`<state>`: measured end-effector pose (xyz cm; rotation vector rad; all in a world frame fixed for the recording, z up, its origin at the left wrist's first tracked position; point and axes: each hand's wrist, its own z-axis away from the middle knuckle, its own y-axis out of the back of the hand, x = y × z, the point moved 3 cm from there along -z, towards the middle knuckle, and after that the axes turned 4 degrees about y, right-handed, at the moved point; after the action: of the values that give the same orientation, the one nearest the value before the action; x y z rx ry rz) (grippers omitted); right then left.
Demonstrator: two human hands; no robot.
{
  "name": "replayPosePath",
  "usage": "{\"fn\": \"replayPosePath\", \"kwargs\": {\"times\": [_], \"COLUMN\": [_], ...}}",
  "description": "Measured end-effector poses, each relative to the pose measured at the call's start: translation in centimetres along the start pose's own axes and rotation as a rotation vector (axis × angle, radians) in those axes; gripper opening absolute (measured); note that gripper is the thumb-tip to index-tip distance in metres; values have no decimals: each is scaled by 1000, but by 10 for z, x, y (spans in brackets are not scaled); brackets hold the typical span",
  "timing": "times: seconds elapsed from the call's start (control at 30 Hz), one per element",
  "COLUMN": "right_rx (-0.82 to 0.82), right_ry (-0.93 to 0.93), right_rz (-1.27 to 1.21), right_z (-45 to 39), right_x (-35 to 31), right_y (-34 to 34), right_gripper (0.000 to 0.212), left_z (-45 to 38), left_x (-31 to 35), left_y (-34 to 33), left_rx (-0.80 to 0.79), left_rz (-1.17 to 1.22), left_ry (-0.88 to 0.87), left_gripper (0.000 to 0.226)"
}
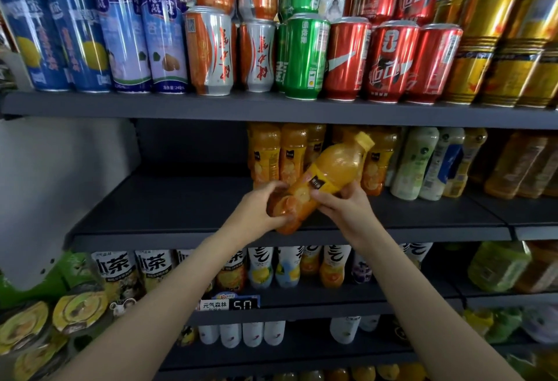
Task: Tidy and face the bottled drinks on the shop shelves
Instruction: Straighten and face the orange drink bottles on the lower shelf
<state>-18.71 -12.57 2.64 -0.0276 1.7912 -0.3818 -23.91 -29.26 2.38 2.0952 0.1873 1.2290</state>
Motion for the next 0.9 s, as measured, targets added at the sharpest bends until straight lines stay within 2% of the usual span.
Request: {"fn": "replayPosePath", "kwargs": {"times": [0.13, 0.3, 0.4, 0.57, 0.73, 0.9], "right_rx": [-99, -241, -287, -108, 134, 247], "right_ry": [114, 206, 170, 22, 49, 88], "right_rz": [173, 452, 626, 734, 791, 851], "right_z": [-1, -22, -43, -68, -103, -150], "right_x": [2, 1, 7, 26, 36, 44], "right_y": [-10, -32, -35, 7, 34, 34], "right_gripper": [65, 70, 70, 61, 61, 65], "left_z": [-5, -11, -18, -32, -55, -69], "left_x": [-4, -10, -18, -42, -50, -47], "left_y": [-13, -13, -6, 8, 10, 11], "left_rx": [19, 151, 187, 257, 277, 227], "left_rz": [21, 52, 16, -12, -98, -139], "left_ry": [39, 104, 203, 304, 410, 465], "left_gripper": [70, 68, 68, 61, 59, 68]}}
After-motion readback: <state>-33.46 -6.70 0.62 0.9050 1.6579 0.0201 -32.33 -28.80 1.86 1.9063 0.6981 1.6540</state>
